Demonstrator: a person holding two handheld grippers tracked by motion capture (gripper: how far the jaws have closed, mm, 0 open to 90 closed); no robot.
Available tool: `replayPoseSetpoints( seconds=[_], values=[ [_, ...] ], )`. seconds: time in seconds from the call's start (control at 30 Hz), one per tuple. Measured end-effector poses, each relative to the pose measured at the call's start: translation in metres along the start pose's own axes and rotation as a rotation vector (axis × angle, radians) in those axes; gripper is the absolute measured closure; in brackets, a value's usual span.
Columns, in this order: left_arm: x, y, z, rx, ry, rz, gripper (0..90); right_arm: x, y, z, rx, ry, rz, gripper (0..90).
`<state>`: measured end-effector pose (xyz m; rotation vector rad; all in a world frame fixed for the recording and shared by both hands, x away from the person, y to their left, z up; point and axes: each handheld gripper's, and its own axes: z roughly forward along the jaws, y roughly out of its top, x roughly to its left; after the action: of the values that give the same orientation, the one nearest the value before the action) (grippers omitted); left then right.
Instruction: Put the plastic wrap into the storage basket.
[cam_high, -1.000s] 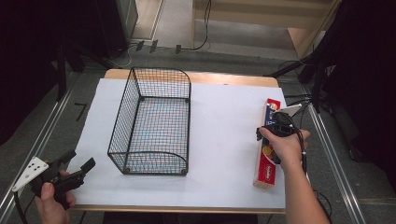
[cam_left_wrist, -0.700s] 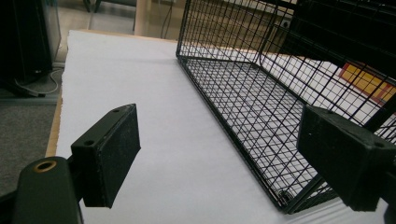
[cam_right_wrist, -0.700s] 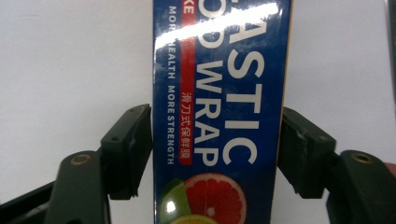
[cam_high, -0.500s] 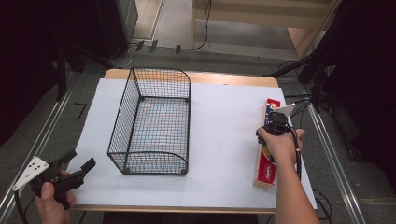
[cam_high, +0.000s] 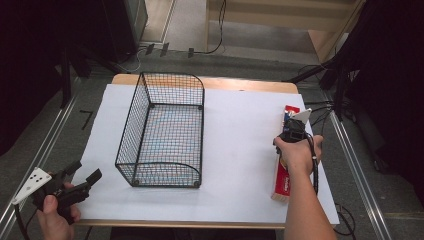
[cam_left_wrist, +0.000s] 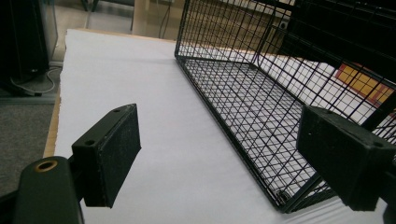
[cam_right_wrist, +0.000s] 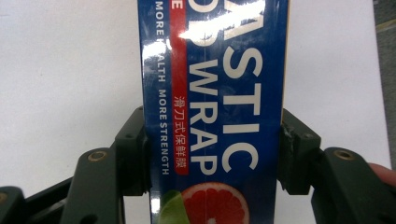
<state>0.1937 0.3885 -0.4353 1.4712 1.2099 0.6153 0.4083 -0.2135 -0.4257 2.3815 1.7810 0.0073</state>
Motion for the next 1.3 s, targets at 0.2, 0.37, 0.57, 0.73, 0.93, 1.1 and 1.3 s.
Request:
replayPoseSetpoints(
  seconds=[0.2,0.37,0.57,0.73,0.93,1.1,1.3],
  values=[
    [0.001,0.000,0.000,-0.003,0.000,-0.005,13.9,0.001,0.004,-0.009,0.024,-0.032,-0.100,42.1],
    [-0.001,0.000,0.001,0.001,-0.002,-0.003,13.9,0.000,0.006,-0.022,-0.016,-0.005,-0.185,42.2],
    [-0.001,0.000,0.002,0.006,-0.002,0.001,13.9,0.005,0.004,-0.030,-0.060,0.008,-0.300,42.2],
    [0.000,0.000,0.001,0.004,0.000,-0.002,13.9,0.009,0.004,-0.038,-0.079,0.036,-0.398,42.1],
    [0.001,0.000,0.002,0.006,0.002,-0.006,13.9,0.016,0.002,-0.050,-0.136,0.086,-0.508,42.1],
    [0.000,0.000,0.002,0.004,0.000,-0.004,13.9,0.022,-0.003,-0.059,-0.166,0.085,-0.622,42.0],
    [0.000,0.000,0.002,0.004,-0.005,0.001,13.9,0.030,-0.011,-0.071,-0.189,0.094,-0.745,42.0]
  ],
)
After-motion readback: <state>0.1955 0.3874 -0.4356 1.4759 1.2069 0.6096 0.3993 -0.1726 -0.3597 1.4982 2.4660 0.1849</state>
